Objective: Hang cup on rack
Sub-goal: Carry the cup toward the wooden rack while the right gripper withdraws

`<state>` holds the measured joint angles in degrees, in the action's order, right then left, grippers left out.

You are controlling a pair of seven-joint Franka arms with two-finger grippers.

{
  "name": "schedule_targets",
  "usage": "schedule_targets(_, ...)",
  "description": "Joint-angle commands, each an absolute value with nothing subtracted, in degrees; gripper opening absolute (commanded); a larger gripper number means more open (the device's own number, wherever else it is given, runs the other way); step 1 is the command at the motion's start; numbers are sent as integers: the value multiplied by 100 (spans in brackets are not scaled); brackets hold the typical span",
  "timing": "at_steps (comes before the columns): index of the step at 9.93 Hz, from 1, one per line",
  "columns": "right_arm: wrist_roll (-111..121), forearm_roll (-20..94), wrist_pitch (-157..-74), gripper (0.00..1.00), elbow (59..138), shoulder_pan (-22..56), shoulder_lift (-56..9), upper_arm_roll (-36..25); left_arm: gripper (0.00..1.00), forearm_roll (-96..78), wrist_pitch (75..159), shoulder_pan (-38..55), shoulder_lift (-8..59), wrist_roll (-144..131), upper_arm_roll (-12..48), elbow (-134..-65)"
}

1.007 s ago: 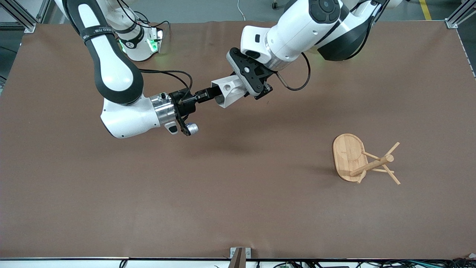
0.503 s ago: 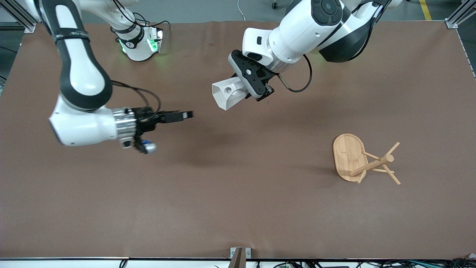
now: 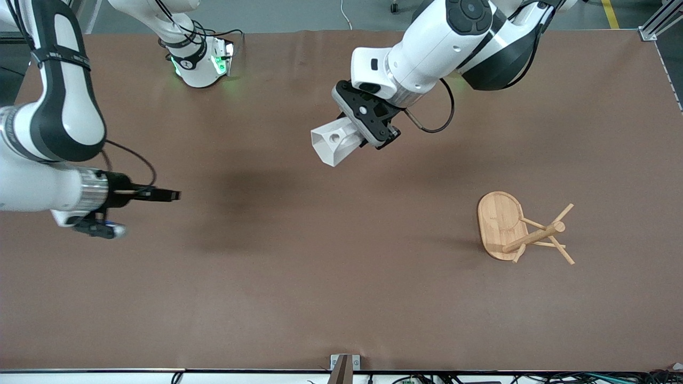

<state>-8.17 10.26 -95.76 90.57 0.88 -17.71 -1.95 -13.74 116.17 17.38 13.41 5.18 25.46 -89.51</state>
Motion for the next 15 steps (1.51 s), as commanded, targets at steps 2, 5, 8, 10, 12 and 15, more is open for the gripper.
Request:
schedule_targets(2,-853,-422,-9510,100,8780,150,-891,-263,0,-977,11690,1548,1503,-795,2531,-9088)
schedule_targets(5,-712,156,-8651,100,8780,-331,-99,-255,0,-520,11689,1205,1529,-1818,2522,-9202)
schedule_targets(8,-545,-114,-8367,100,8780,-352,307,-237,0,-475,11689,582,1652,-1933,2531,-9281)
schedule_targets(10,-562,-114,-8420,100,8780,-334,316,-264,0,-475,11637,309,1661,-1942,2531,-9403)
schedule_targets(12,-624,-79,-8420,100,8780,-264,316,-272,0,-475,11680,107,1609,-1925,2531,-9623)
schedule_targets(15,-633,-27,-8411,100,8728,-272,299,-281,0,-475,11681,-158,1565,-1828,2523,-9817)
